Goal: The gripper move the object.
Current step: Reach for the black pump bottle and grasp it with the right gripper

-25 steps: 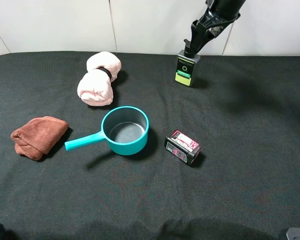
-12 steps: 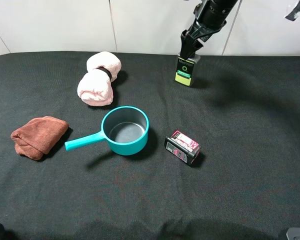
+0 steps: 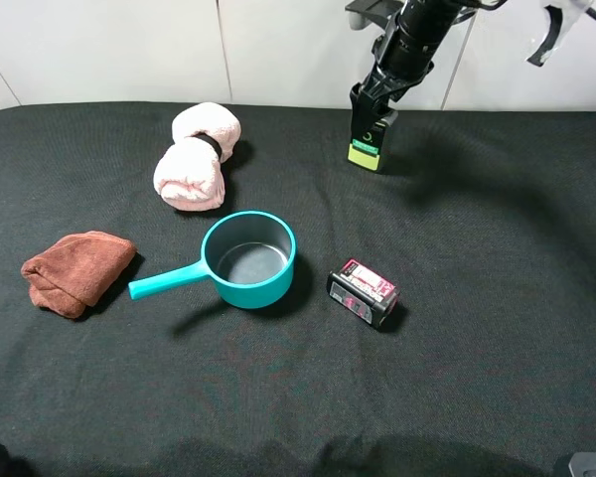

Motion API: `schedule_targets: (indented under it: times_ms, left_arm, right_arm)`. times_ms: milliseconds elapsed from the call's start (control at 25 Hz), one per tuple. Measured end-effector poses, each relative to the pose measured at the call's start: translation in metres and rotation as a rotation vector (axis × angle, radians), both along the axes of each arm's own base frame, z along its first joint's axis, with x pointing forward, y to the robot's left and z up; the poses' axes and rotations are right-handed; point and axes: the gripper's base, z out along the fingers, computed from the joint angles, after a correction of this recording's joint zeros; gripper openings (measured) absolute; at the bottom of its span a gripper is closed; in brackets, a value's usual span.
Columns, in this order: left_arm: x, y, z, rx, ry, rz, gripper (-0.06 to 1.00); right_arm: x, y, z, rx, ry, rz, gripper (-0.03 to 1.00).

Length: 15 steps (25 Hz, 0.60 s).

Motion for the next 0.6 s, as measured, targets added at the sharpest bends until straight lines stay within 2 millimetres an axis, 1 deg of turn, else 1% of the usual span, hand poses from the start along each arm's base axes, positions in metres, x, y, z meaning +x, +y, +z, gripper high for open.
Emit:
schedule_targets:
  times_ms: [200,280,600]
  left_arm:
    - [0.0,0.0,0.0,0.0,0.0,0.0,0.77]
    - [0.0,0.0,0.0,0.0,0.0,0.0,0.77]
    - [0.0,0.0,0.0,0.001,0.0,0.001,0.77]
  right_arm:
    - [0.006,0.002,-0.012,-0.008,0.009,0.001,0.69]
    - [0.008,0.002,-0.014,-0.007,0.007,0.001,0.69]
    - [0.01,0.003,-0.027,-0.016,0.031,0.001,0.69]
